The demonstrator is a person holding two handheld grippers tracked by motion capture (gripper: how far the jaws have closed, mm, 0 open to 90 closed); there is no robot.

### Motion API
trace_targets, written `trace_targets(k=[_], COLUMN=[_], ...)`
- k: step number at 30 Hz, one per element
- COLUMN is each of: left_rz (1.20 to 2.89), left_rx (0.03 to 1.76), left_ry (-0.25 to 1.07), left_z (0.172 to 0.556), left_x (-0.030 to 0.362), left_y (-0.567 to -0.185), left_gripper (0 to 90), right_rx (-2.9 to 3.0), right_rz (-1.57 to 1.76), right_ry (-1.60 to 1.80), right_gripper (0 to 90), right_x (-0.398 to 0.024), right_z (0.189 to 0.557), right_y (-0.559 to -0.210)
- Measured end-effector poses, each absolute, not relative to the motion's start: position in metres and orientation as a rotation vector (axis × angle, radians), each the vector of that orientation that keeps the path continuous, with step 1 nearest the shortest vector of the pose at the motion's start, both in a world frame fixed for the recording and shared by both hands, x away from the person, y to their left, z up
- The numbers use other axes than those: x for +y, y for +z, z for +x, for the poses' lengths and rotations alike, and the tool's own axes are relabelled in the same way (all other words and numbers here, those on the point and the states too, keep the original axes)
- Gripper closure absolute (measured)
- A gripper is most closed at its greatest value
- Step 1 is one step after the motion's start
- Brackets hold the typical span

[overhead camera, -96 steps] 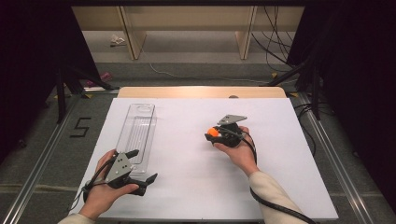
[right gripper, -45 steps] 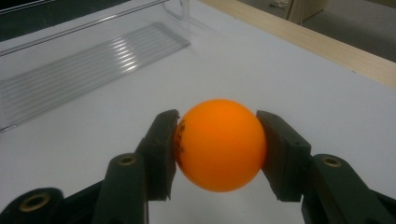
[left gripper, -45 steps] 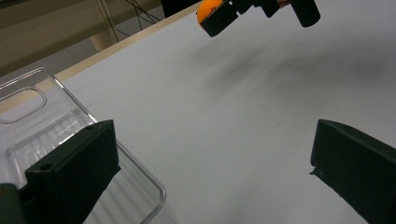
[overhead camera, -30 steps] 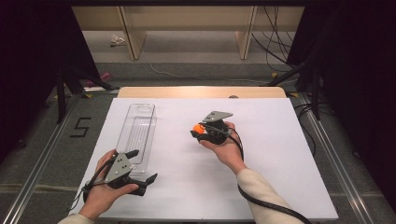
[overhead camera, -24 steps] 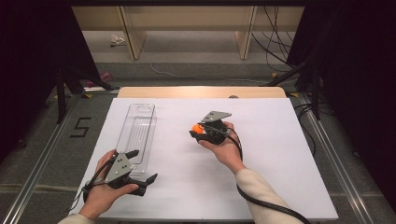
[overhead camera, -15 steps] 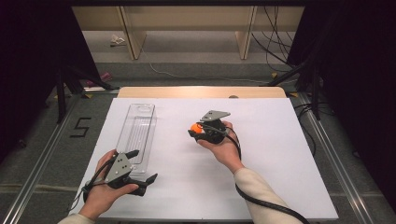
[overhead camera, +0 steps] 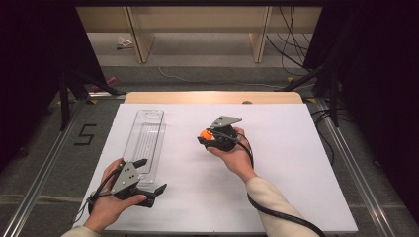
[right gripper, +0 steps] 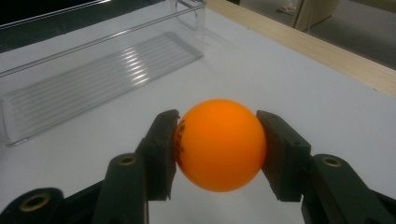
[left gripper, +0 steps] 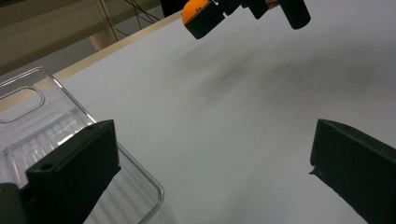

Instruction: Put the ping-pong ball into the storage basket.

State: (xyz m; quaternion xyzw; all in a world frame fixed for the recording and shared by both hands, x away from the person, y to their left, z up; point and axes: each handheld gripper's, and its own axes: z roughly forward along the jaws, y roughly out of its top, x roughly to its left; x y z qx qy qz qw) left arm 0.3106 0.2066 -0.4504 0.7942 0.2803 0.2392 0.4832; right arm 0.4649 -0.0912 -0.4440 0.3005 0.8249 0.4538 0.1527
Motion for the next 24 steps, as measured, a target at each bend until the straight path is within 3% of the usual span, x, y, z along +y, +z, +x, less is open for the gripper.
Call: trace_targets(k=[24], left_rz=[1.935], left_rx=[0.684], left_ry=[0.581], left_z=[0.3110], left_x=[0.2066], left_y=[-0.4512], left_gripper=[1.3], right_rx=[2.364], right_rz=[0.854], right_ry=[1.320], right_gripper=[51.3], right_x=[-0.0830], right_z=[0.4658], right_y=[-0.4417])
